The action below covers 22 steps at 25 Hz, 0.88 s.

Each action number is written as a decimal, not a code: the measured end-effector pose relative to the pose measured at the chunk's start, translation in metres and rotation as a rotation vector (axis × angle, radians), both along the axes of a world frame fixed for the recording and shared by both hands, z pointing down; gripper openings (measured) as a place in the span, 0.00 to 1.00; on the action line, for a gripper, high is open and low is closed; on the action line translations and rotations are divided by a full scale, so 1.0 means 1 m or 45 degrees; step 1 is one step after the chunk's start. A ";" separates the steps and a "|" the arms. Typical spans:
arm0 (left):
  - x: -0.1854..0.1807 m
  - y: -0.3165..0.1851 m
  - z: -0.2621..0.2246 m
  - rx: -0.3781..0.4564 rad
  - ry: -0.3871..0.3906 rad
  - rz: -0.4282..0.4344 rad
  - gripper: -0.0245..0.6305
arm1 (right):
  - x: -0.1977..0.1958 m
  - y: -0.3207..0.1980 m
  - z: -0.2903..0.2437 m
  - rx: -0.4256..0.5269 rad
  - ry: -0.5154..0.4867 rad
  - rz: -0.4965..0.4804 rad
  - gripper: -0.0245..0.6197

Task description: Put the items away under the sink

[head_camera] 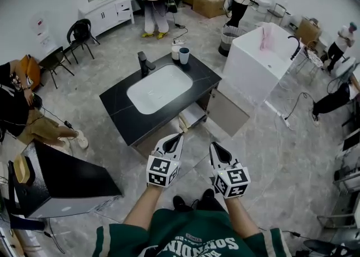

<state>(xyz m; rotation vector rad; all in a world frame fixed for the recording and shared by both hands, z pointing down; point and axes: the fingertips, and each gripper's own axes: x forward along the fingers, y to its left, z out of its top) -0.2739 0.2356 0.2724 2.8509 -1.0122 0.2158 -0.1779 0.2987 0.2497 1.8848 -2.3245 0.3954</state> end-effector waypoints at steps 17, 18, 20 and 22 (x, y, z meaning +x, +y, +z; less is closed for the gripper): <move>0.089 -0.118 0.015 -0.024 -0.039 -0.064 0.06 | 0.090 -0.116 0.019 -0.038 -0.070 -0.049 0.10; 0.095 -0.128 0.014 -0.027 -0.040 -0.075 0.06 | 0.098 -0.128 0.018 -0.036 -0.070 -0.059 0.10; 0.108 -0.147 0.011 -0.029 -0.039 -0.100 0.06 | 0.114 -0.153 0.013 -0.028 -0.065 -0.085 0.10; 0.122 -0.162 0.009 -0.038 -0.035 -0.126 0.06 | 0.128 -0.173 0.006 -0.015 -0.063 -0.115 0.10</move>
